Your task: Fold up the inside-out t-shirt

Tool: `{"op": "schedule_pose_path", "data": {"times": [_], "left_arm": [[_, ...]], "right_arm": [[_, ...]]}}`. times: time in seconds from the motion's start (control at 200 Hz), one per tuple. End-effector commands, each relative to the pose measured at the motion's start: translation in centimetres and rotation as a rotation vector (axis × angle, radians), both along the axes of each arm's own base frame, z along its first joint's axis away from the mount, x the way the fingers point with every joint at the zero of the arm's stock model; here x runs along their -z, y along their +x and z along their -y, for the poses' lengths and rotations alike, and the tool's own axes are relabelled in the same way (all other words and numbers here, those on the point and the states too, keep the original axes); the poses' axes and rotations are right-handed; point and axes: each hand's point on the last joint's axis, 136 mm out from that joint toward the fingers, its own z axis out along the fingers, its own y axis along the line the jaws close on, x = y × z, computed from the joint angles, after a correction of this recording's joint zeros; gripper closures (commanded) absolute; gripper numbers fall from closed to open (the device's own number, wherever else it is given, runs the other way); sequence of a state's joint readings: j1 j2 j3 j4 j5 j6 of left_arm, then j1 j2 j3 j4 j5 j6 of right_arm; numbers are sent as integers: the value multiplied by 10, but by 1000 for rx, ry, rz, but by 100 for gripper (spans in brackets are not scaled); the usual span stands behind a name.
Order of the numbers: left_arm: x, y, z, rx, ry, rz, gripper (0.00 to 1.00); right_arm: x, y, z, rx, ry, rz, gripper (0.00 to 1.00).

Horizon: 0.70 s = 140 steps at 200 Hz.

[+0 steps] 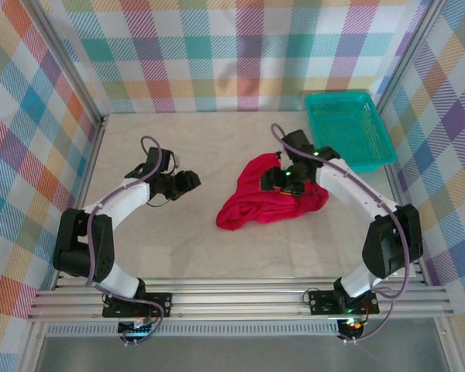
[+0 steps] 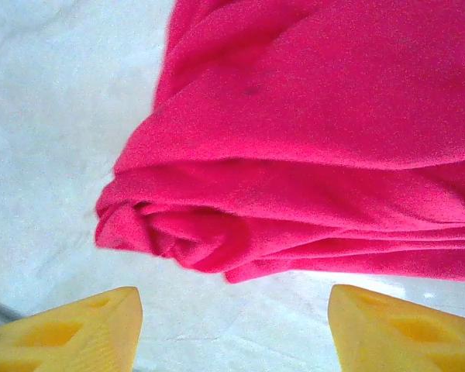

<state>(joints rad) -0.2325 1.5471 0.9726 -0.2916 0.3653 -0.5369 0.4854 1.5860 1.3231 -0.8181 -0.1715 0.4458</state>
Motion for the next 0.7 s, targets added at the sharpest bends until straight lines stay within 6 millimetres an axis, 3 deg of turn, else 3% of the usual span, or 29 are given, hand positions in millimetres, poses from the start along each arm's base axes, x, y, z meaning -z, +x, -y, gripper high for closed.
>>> {"op": "schedule_pose_path", "data": {"times": [0.0, 0.14, 0.24, 0.265, 0.36, 0.485, 0.695], "left_arm": [[-11, 7, 13, 18, -81, 28, 46], [-23, -15, 64, 252, -152, 70, 44], [-18, -44, 102, 468, -42, 124, 40], [-9, -55, 106, 512, 5, 110, 40], [2, -65, 118, 625, 115, 173, 40], [6, -61, 123, 673, 201, 242, 39], [14, -55, 139, 727, 321, 222, 36]], "right_arm": [[19, 2, -5, 25, -52, -46, 35], [25, 5, -24, -9, 44, -58, 38], [37, 3, -25, -3, 49, -105, 41], [39, 2, -23, 5, 48, -111, 41], [41, 0, -11, 33, 59, -115, 42], [43, -6, 3, 55, 58, -120, 43], [46, -17, 5, 52, 76, -137, 43]]}}
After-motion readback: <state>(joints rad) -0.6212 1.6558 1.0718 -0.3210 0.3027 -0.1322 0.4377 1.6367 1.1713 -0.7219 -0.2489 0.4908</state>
